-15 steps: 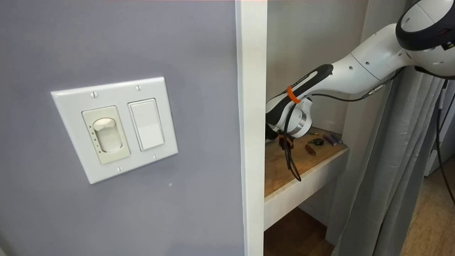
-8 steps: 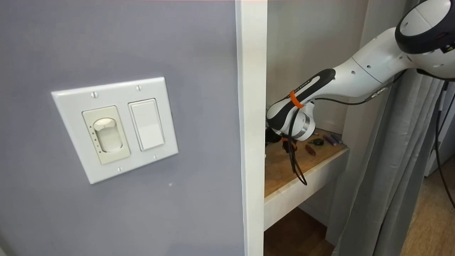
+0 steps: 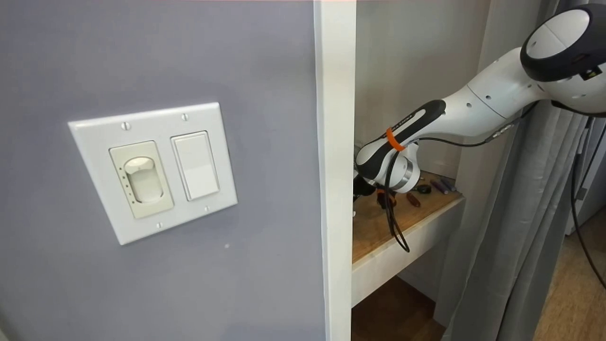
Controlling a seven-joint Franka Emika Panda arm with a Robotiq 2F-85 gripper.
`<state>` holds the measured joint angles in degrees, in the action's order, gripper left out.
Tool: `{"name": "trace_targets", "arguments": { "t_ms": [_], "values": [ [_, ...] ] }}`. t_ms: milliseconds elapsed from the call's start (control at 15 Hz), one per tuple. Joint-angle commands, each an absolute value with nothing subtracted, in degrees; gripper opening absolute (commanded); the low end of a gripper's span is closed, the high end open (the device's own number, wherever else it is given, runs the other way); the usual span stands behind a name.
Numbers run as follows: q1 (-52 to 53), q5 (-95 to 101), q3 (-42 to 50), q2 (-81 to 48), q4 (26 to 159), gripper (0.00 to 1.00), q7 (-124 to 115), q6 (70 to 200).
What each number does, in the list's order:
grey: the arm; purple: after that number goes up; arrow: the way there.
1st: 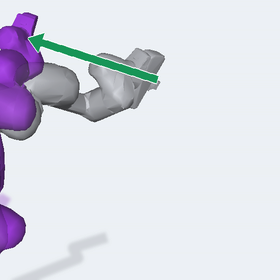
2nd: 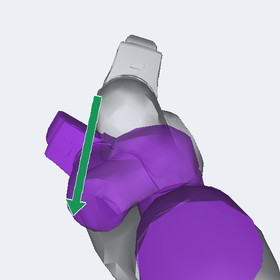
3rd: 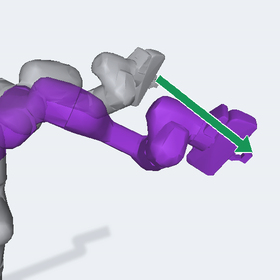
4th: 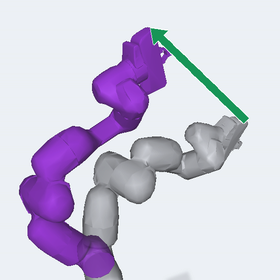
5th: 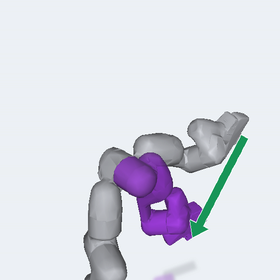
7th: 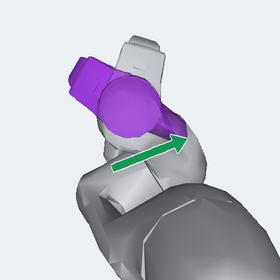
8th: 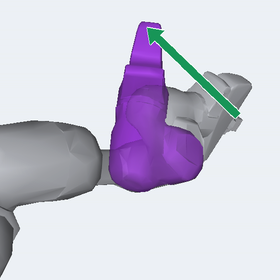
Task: Move the white object forward and put it upright
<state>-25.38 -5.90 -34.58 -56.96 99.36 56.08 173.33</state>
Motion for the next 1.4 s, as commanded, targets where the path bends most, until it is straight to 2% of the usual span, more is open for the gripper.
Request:
{"name": "trace_targets", "arguments": {
  "t_ms": [0,267,333,600,933,1333],
  "values": [
    [-25.22,-3.52,-34.66,-57.69,97.29,0.66,53.97,171.95],
    [-23.71,-2.47,-33.55,-53.79,97.65,0.95,52.87,170.18],
    [-22.16,-2.23,-31.82,-51.83,97.42,0.99,51.57,168.35],
    [-11.86,0.12,-20.57,-44.72,94.21,1.0,45.51,158.09],
    [1.47,8.02,-8.74,-42.5,85.74,1.0,37.84,140.92],
    [12.85,20.53,-0.96,-45.54,79.41,1.0,23.83,125.52]
  ]
}}
